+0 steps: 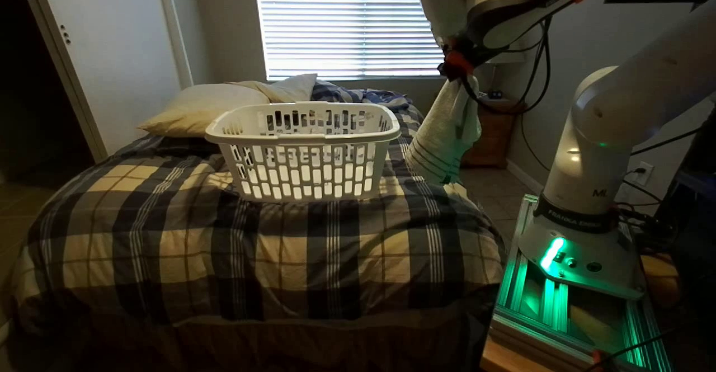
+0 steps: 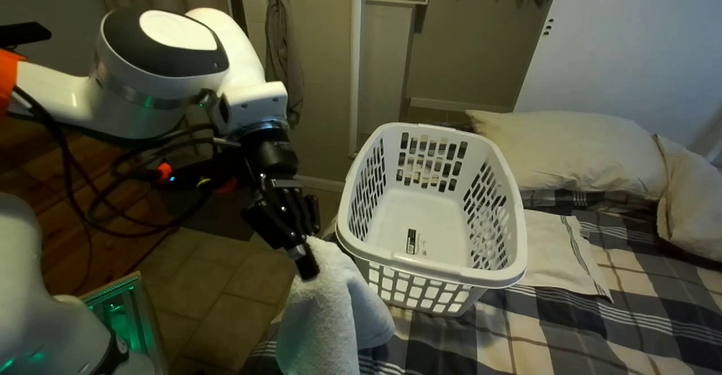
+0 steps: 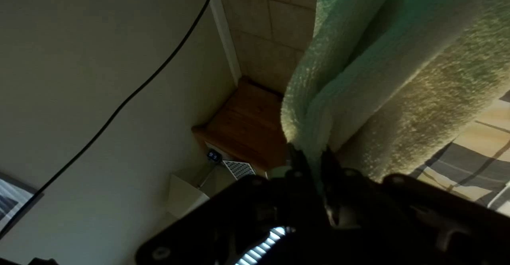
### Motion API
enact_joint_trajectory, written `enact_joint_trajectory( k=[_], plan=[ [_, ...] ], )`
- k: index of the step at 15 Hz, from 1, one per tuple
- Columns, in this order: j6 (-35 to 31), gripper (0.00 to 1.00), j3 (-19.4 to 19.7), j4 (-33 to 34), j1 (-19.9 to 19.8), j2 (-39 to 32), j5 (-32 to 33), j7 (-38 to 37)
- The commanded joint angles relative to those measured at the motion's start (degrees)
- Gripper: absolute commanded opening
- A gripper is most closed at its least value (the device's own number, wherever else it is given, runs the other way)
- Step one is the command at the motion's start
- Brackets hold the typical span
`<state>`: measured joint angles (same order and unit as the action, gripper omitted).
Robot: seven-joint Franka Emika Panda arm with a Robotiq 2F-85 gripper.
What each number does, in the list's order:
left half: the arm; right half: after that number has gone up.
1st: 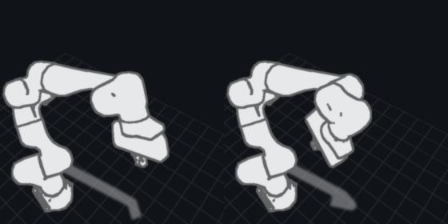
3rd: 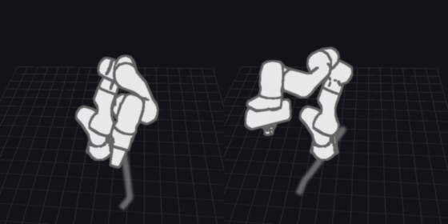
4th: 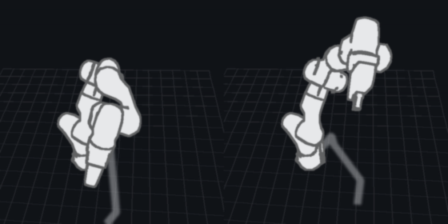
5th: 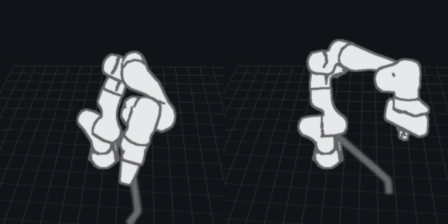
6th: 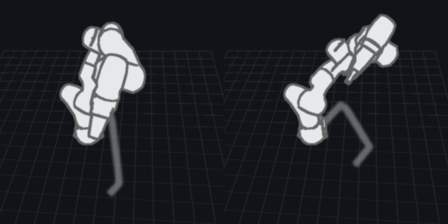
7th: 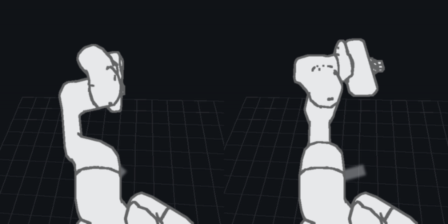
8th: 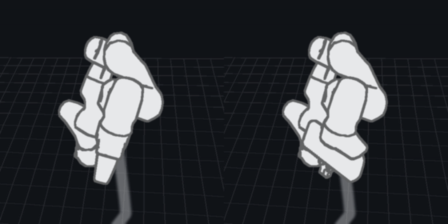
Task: Put the towel on the side of the laundry basket
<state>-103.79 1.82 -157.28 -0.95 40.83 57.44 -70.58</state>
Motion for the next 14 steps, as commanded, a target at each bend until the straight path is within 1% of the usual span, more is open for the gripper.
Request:
enact_joint_trajectory(
  k=[1,7,8,11,14],
  plan=[
    [-0.2,0.11,-0.5,-0.1,-0.5,0.0,-0.3,0.2],
    [-0.2,0.11,-0.5,-0.1,-0.5,-0.1,-0.3,0.2],
    [-0.2,0.03,-0.5,-0.1,-0.5,-0.1,-0.3,0.2],
    [-0.3,0.03,1.5,2.8,-1.0,0.7,-3.4,1.4],
    [-2.0,0.03,3.9,5.1,-1.9,1.5,-5.0,2.7]
  ],
)
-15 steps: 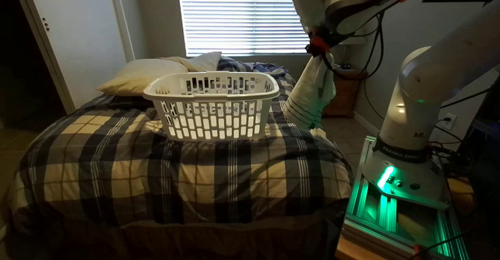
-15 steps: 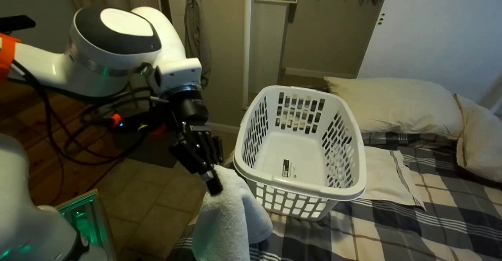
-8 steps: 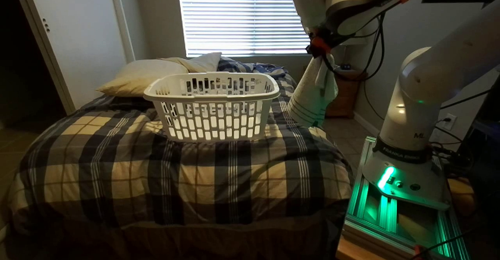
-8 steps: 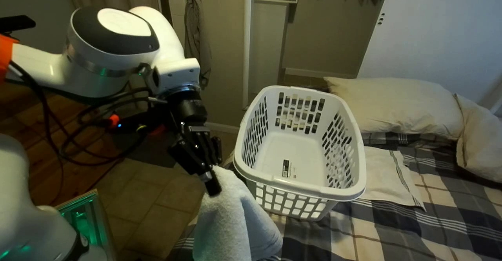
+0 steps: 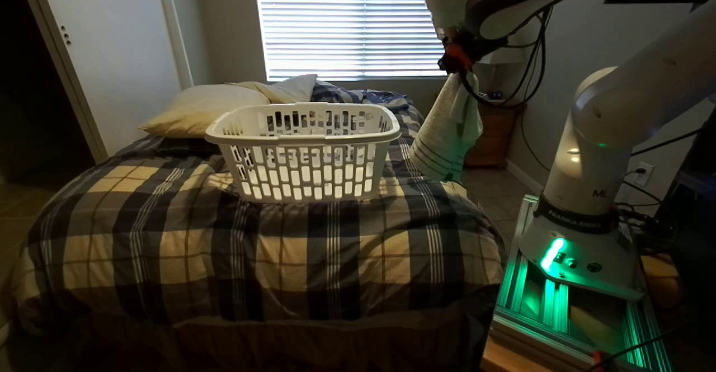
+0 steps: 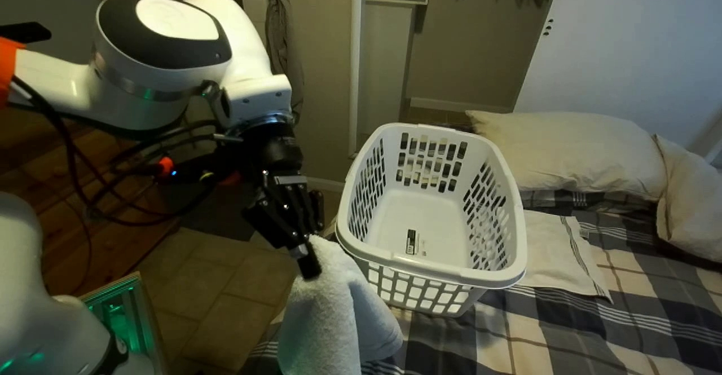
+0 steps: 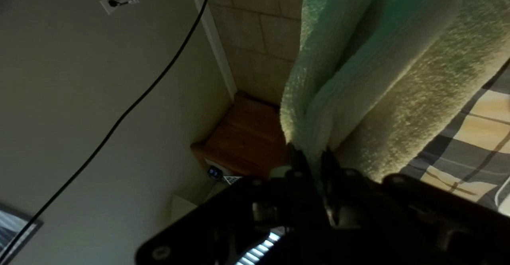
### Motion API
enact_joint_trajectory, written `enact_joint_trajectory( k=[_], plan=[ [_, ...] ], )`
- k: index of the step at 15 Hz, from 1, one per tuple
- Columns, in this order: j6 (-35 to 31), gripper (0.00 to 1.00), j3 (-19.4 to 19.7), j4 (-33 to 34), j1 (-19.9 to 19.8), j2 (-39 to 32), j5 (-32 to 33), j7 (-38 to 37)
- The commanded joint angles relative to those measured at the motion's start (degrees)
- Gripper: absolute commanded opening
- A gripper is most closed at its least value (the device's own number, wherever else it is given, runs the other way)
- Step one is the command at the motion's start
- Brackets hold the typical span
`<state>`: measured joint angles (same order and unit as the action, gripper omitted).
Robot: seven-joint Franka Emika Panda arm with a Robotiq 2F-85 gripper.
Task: Put the towel on the side of the laundry basket
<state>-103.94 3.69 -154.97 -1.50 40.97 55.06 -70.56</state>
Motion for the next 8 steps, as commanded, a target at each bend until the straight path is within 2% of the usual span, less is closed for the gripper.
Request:
enact_joint_trajectory(
  k=[1,5,8],
  plan=[
    [-2.7,0.03,2.6,3.7,-1.8,1.0,-2.5,2.8],
    [-8.0,0.03,5.2,7.1,-3.1,-1.1,-3.9,3.3],
    [-10.3,0.03,5.7,10.3,-4.4,-3.4,-8.2,2.2]
  ],
)
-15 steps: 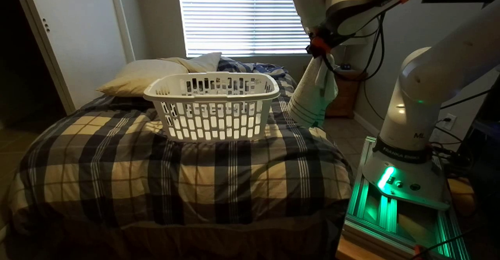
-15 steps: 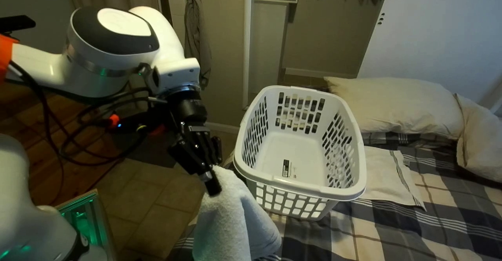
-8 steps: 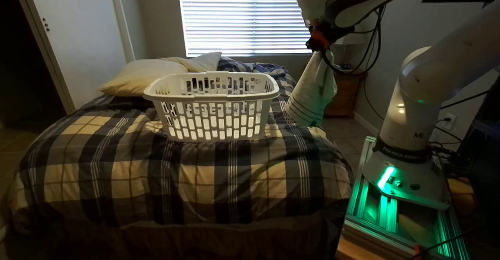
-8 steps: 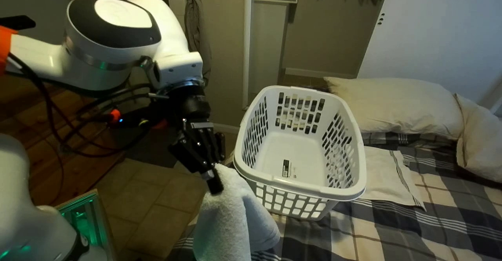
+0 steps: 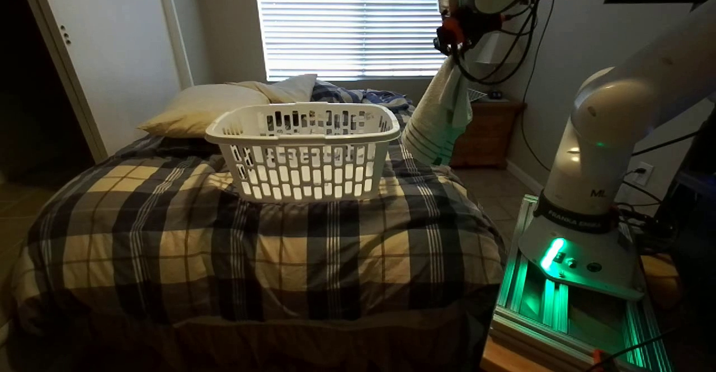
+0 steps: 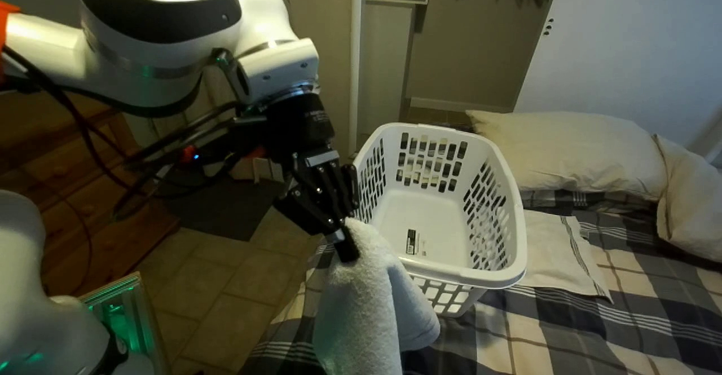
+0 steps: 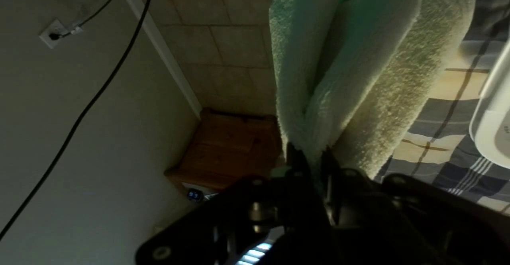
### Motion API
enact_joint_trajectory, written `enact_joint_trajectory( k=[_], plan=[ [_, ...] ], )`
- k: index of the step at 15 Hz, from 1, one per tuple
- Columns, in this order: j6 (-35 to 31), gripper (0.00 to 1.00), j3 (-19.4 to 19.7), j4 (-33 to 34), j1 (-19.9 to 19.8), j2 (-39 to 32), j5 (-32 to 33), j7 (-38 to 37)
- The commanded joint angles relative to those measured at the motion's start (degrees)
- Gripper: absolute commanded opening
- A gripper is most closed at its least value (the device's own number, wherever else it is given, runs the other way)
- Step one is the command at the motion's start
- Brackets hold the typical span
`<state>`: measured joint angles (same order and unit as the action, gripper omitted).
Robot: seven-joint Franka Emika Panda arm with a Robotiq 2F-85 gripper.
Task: Put the towel on the side of the laundry basket
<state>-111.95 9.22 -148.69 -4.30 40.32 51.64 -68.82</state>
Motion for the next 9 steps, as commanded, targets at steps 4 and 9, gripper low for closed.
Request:
enact_joint_trajectory(
  k=[4,9],
  plan=[
    [-5.5,0.03,-0.1,8.3,-3.4,-5.3,-12.3,0.4],
    [-10.3,0.03,-2.3,13.0,-5.8,-9.9,-17.4,0.1]
  ],
)
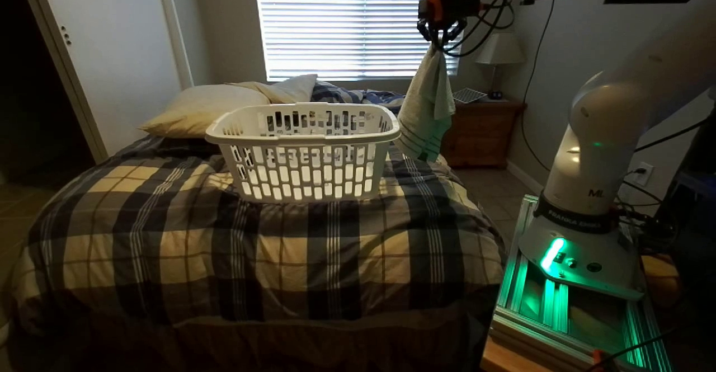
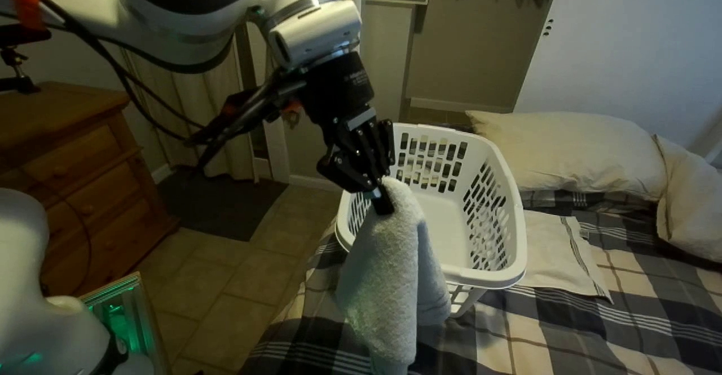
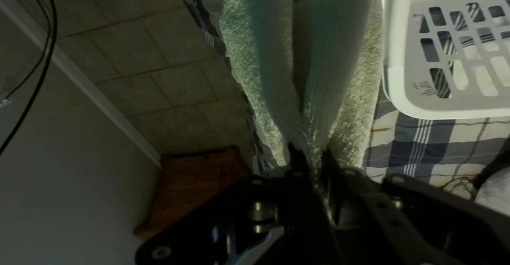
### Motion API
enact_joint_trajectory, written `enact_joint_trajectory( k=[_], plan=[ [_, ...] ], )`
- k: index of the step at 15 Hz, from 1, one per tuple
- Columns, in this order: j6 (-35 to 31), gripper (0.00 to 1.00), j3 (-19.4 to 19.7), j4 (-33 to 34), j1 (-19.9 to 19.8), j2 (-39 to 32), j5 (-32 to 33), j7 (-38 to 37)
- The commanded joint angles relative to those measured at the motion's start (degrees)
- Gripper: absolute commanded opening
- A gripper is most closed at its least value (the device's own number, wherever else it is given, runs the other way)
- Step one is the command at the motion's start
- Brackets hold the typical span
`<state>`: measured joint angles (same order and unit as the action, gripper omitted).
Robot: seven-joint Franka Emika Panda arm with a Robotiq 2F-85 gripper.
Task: Put the towel on the side of the laundry basket
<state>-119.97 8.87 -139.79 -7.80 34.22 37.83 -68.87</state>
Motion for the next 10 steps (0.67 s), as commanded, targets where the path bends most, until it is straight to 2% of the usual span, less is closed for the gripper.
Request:
enact_joint_trajectory(
  k=[1,2,10],
  plan=[
    [-1.7,0.03,-2.8,0.8,-3.4,-1.1,-2.5,1.2],
    [-1.8,0.11,-3.1,1.3,-3.7,-1.7,-2.6,1.2],
    [-1.6,0.11,-3.9,0.8,-4.6,-2.0,-2.3,1.0]
  ],
)
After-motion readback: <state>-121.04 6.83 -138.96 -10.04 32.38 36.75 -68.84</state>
